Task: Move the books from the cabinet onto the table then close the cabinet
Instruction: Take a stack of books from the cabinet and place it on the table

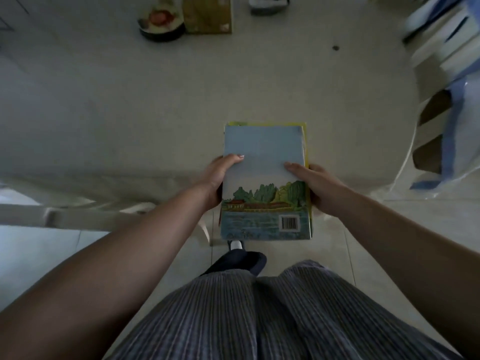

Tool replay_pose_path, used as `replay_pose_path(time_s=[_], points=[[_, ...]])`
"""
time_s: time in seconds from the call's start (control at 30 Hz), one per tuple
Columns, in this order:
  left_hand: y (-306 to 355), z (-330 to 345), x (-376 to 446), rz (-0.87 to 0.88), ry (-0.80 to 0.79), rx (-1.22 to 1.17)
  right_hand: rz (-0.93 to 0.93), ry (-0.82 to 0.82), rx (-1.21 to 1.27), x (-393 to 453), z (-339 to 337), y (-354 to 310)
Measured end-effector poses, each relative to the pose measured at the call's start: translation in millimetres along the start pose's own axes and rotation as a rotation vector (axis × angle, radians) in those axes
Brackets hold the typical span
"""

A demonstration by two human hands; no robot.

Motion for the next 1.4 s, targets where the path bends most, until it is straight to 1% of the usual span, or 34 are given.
replay_pose_path(time_s=[0.2, 0.43, 0.57, 0.73, 0.97, 1.17, 1.4], points=[[63, -6, 62, -0.007, 0.011, 0.012, -0.016, 0.016, -0.011, 62, 34, -59], [114, -30, 113, -0.034, 0.054, 0.012, 0.007, -0.046, -0.095, 113, 77, -114], [141, -43, 143, -0.049, 0.112, 0.001, 0.035, -0.063, -0.152, 144, 104, -142], [185, -60, 185, -0.032, 0.15, 0.029, 0.062, -0.082, -0.183, 182, 136, -184], [243, -73, 257, -0.008, 0.242, 0.069, 0.084, -0.084, -0.212, 244, 177, -240], [270, -79, 303, 0.003, 0.283, 0.102, 0.093, -0.055, -0.24, 288, 196, -262], [279, -84, 322, 0.1, 0.25, 0.268, 0.068, -0.038, -0.27, 306, 202, -263]])
Point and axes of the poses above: each hand's wrist, its own x-axis towards the middle knuckle, its own z-axis out of the palm, y = z × x, the point moved 2 cm from there along x, towards the middle knuckle, and after that the axes turned 11 degrees about y, right-handed, at the moved point
